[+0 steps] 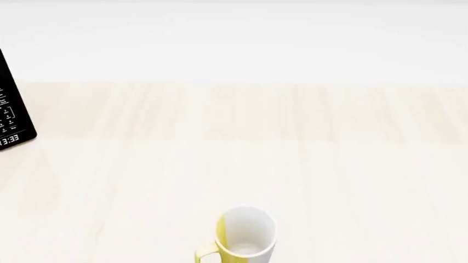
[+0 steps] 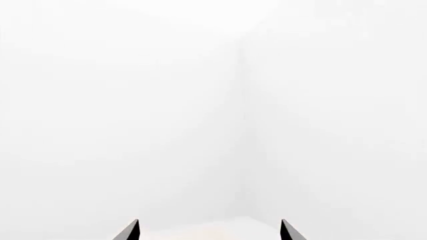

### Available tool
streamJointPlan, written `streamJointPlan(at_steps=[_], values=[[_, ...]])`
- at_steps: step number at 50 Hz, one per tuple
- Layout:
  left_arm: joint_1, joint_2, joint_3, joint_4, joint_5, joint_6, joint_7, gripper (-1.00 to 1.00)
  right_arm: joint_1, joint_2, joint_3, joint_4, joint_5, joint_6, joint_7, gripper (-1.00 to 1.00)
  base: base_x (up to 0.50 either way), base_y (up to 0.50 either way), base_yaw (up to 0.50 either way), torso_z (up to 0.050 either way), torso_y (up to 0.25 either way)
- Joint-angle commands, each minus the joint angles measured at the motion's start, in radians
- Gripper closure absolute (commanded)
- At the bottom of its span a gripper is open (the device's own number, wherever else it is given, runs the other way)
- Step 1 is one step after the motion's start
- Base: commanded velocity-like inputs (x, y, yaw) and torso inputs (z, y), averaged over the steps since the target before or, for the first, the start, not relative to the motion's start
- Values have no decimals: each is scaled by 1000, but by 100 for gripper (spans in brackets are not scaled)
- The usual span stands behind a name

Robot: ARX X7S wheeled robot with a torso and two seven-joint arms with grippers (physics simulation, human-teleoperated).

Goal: Put the yellow and white mug to the front of the white mug.

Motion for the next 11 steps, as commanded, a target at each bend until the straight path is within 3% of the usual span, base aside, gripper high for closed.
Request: streamJointPlan(at_steps=[1, 11], values=[[31, -3, -16, 22, 80, 49, -117, -100, -19, -44, 12, -27, -77, -30, 35, -100, 0, 0, 0, 0, 0], [22, -23, -14, 7, 91, 53, -162, -100, -9, -50, 6, -28, -104, -21, 40, -100, 0, 0, 0, 0, 0]])
